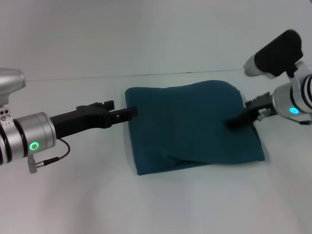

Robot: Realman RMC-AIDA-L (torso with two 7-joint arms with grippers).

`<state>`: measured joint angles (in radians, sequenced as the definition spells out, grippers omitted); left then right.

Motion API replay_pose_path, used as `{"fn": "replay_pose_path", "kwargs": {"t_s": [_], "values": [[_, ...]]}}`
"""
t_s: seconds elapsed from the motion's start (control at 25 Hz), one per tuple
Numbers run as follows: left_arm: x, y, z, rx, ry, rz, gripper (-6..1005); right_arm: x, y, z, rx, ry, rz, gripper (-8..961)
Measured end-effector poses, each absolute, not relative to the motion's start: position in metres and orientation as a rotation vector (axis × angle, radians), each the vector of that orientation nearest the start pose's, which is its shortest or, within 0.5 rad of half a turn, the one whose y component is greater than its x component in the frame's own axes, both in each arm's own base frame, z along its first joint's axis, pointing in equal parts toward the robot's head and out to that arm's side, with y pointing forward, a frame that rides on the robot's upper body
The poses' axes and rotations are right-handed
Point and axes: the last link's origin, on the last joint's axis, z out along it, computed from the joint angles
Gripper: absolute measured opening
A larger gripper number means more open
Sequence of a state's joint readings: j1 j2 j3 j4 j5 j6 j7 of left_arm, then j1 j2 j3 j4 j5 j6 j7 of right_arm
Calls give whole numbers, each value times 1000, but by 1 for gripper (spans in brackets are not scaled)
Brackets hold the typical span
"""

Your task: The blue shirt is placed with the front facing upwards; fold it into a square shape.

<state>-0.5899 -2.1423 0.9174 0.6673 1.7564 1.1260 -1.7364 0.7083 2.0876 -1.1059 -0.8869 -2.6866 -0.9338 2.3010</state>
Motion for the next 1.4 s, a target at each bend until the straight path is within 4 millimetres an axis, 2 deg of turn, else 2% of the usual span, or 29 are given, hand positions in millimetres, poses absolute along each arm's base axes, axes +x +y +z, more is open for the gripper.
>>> {"fn": "replay_pose_path", "kwargs": {"t_s": [0.44,0.68,0.84,1.04,1.4], "values": [[-225,387,-30,-2401,-1042,-787,920,210,442,13,-2313,717,-22,916],[-227,389,-23,-2372,-1043,-810,920,201,439,19,-2343,631,113,916],[-228,391,-17,-2349,-1038,-822,921,207,432,27,-2352,524,216,916],[-230,393,-12,-2320,-1038,-832,921,224,416,38,-2337,445,346,916],[-237,395,-11,-2251,-1173,-837,921,261,368,62,-2341,276,565,916]]}}
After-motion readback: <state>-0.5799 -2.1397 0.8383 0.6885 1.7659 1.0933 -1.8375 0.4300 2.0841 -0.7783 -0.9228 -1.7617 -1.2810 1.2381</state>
